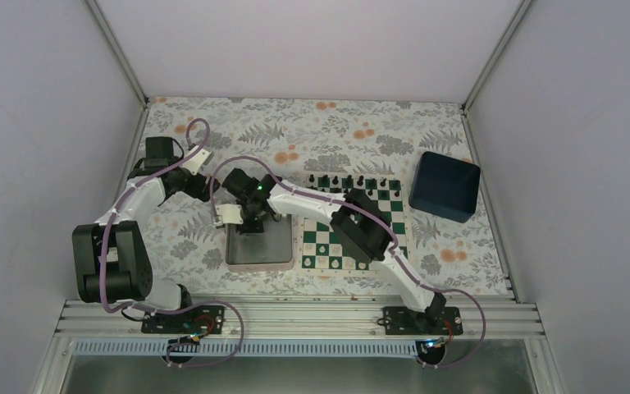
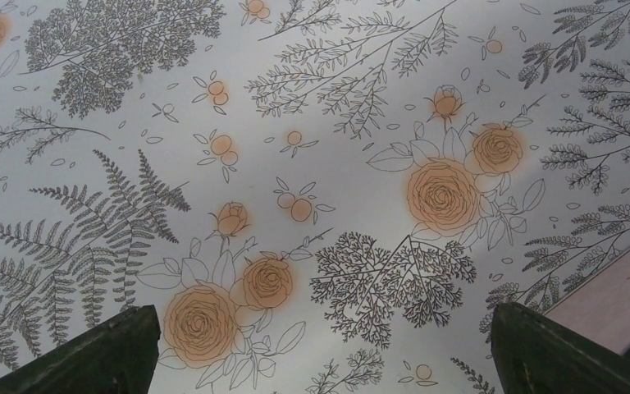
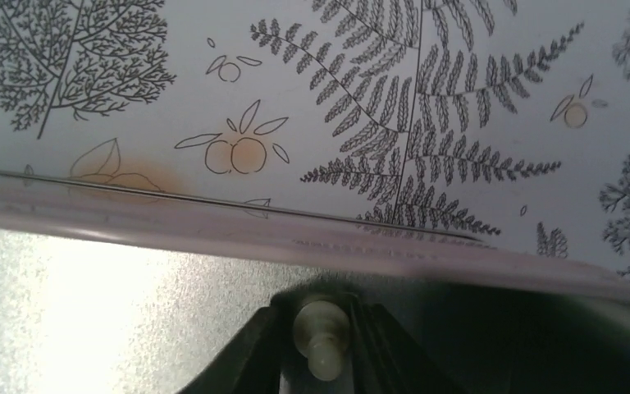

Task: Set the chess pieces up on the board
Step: Pick up the chess piece from the storage box.

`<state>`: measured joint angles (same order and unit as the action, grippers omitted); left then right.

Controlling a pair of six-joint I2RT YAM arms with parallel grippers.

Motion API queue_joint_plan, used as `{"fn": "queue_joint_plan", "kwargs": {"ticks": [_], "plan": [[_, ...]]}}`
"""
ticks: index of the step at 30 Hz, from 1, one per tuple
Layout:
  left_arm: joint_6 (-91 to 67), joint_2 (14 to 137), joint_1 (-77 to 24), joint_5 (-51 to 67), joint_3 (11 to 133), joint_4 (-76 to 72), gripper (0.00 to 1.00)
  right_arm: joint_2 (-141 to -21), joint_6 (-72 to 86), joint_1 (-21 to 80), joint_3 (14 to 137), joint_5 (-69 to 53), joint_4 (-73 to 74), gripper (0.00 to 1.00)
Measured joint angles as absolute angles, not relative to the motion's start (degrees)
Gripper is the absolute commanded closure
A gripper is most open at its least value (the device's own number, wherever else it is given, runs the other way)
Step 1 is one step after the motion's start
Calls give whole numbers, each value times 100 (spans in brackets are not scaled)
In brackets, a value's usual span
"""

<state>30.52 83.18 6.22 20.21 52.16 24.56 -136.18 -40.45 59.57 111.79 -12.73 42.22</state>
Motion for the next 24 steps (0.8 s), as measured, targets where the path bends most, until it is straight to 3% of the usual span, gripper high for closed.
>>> {"fn": "queue_joint_plan", "kwargs": {"ticks": [2,7,15,24], "plan": [[3063,8318,622,2021,5216,2456,0,-13642,-4018,5966,11190,-1321,4233,88],[3065,8320,622,2029,5216,2456,0,-13651,-4025,5966,11255,-1328,4248,96],[3065,8322,622,2064,5216,2458,0,-13467,-4029,5966,11050,-1179,4252,96],[3063,8350,622,1994,5216,2467,0,-11808,-4045,5800,9679,-779,4473,96]]}}
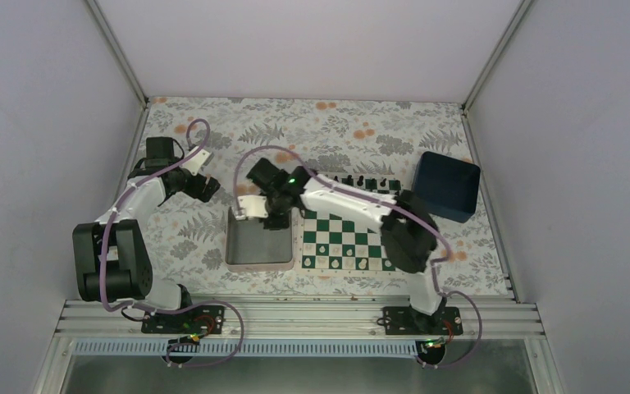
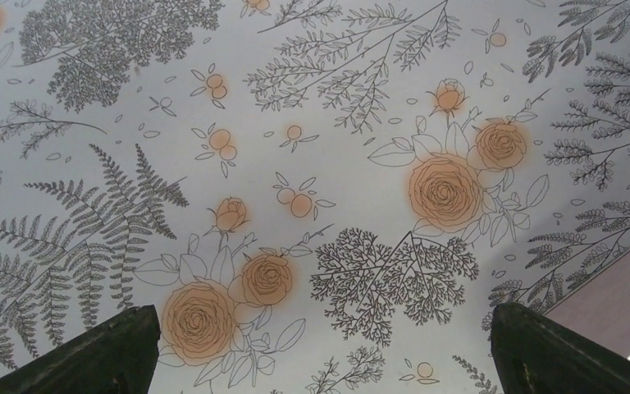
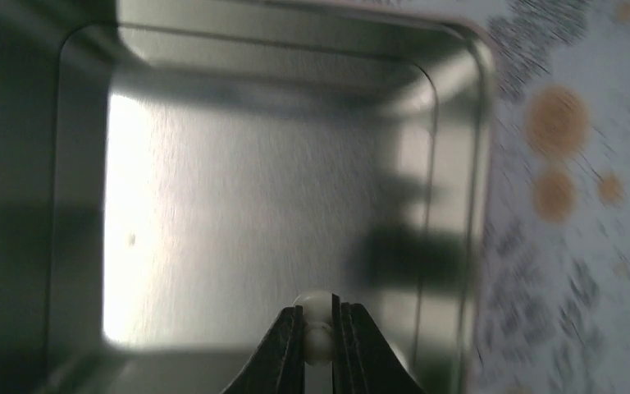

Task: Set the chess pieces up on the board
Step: Pick up the chess piece from the storage box, then place the chess piece on the chessboard.

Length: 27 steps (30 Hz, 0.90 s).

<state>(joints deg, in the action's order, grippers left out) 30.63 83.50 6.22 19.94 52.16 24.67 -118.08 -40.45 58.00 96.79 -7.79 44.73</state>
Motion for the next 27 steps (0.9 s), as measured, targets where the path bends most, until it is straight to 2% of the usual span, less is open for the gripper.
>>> {"fn": "queue_joint_plan", "kwargs": {"ticks": [5,14,21,27], "plan": [[3063,8440,622,1946,5216,2467,0,-10374,-4069,5183,8663,-648,4604,96],[3059,8674,622,1800,5216,2497,0,-8099,-4379,3118,6248,-526,4847,96],[3059,8674,622,1653,5218,2497,0,-7474,-4724,2381,4650,-593,4884,95],[3059,8674,622,1559,5216,2495,0,-7406,-4849,2303,4093,-742,4816,94]]}}
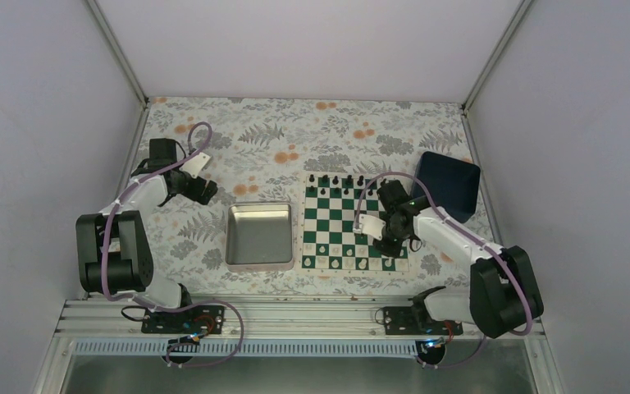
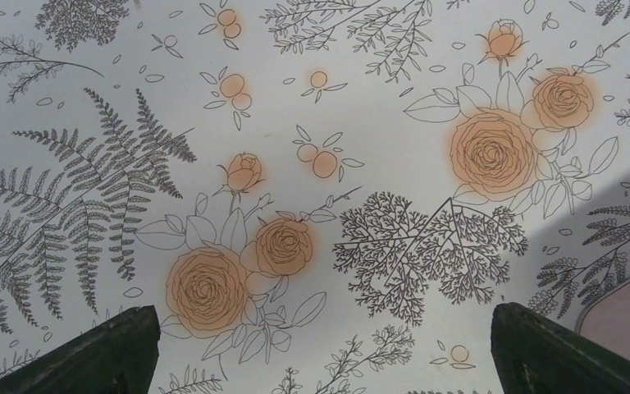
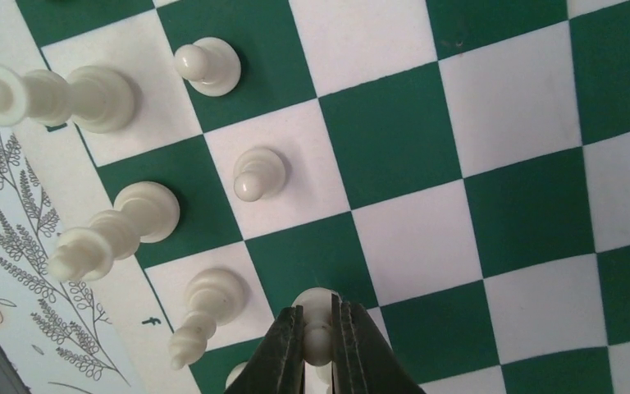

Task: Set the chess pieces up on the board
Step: Place the chess piece on the chessboard.

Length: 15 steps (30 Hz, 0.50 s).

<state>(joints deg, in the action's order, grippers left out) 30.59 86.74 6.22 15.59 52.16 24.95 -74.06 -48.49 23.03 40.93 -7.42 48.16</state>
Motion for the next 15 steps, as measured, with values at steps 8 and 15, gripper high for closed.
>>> {"fn": "queue_joint_plan", "kwargs": {"ticks": [8,15], "plan": [[3057,8676,622,1457,5216,2495,0,-7454,-4947,2279,3979,-886,4584,94],[3059,8698,622,1391,5216,2493,0,-7579,-4989,2279,3970,-963,4460,94]]}}
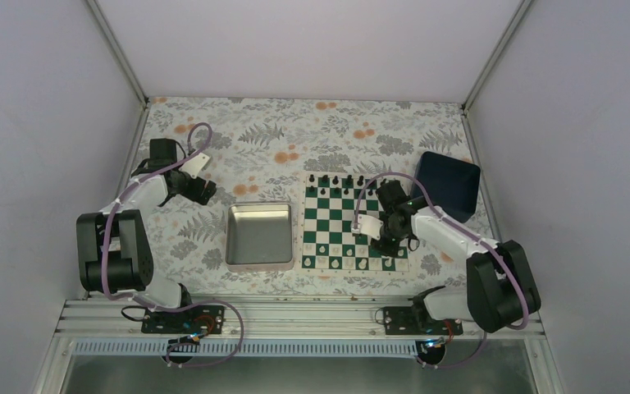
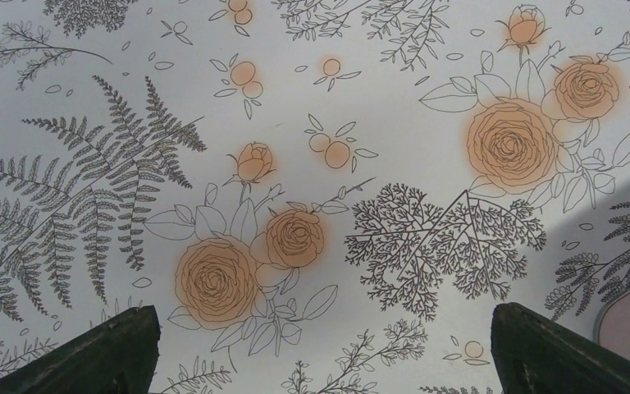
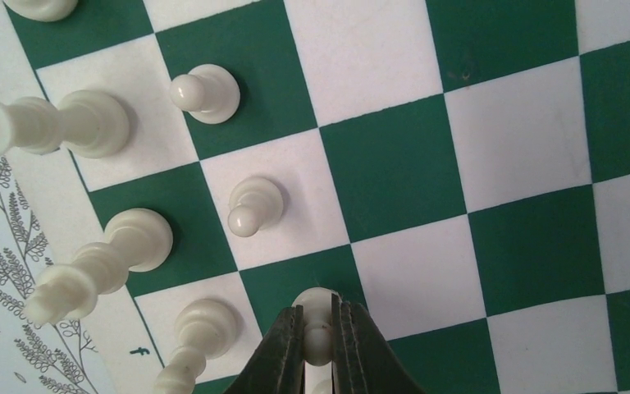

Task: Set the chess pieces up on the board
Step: Place the chess piece on the chessboard, then reset both arms

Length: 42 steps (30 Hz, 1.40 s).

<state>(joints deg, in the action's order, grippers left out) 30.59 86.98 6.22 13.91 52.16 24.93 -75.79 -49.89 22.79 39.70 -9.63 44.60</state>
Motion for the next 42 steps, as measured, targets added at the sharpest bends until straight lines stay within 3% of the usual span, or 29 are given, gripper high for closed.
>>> {"fn": "queue_joint_plan", "kwargs": {"ticks": [25,35,42], "plan": [[3059,8770,622,1374,5216,2493,0,-7817,-5015,2272,3857,-1000,4434,91],[3059,8770,622,1376,5216,2493,0,-7620,-5085,2272,3935,-985,4552,72],[3059,8770,622,1376,5216,2493,0,-7129,-5098,2272,4840,-1007,5124,55]]}}
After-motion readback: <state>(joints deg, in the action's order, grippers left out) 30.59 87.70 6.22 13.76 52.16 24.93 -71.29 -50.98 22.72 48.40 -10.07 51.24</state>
